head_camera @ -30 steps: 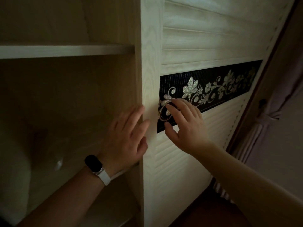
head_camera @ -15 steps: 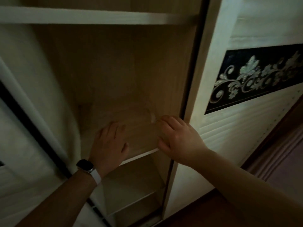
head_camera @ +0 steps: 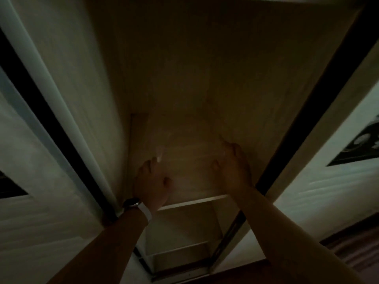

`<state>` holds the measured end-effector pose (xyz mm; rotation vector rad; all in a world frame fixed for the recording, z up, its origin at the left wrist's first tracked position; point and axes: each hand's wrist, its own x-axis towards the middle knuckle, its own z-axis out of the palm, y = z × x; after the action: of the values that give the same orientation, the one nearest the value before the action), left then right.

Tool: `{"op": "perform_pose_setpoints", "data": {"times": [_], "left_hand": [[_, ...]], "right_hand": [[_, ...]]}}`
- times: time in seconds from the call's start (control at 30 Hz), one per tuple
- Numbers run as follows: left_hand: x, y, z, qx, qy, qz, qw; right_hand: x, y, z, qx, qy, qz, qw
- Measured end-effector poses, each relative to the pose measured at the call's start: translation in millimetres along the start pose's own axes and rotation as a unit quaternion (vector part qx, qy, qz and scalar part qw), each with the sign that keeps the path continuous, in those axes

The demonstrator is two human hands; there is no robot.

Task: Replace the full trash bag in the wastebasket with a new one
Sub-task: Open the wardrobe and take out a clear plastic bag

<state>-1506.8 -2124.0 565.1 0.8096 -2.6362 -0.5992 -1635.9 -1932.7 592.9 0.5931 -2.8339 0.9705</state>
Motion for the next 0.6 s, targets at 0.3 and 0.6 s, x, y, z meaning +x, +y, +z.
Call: {"op": "perform_pose_setpoints", "data": {"times": [0.3,0.6], "left_hand": [[29,-17,20,0.01,0.036,-0.015,0.999],[22,-10,12,-0.043,0.082,0.066,0.994]], "right_hand": [[31,19,34,0.015,0.059,0.084,0.995],[15,8,30,0.016,0.012,0.019,1.0]]}}
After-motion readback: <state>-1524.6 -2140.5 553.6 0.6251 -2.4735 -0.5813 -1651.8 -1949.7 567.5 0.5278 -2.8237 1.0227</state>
